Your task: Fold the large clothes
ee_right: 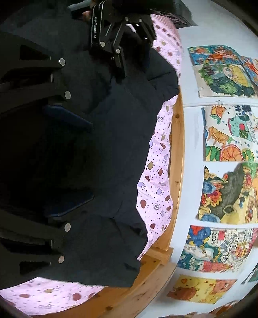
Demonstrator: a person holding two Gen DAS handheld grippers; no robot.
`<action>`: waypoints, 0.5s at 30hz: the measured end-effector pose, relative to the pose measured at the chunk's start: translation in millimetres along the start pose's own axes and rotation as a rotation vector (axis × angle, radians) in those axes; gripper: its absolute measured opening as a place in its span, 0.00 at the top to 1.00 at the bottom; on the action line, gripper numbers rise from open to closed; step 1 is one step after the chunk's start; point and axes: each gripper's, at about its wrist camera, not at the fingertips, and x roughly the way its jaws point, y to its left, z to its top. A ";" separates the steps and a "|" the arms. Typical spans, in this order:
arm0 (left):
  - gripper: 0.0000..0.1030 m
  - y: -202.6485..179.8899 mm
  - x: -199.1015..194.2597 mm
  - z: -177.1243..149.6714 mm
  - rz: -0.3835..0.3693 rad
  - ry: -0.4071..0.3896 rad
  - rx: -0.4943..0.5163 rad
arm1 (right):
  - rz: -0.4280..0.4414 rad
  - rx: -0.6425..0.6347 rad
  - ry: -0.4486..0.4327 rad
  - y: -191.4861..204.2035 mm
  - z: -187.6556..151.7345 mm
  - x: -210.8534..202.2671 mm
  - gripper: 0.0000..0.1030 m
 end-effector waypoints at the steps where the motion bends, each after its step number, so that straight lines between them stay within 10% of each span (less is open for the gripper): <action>1: 0.13 0.4 -7.8 1.0 -0.011 -0.009 -0.020 | -0.001 0.015 -0.009 -0.8 0.7 -6.7 0.33; 15: 0.02 4.5 -127.4 -4.1 -0.060 -0.093 -0.138 | -0.032 -0.021 -0.099 22.7 -4.6 -115.7 0.13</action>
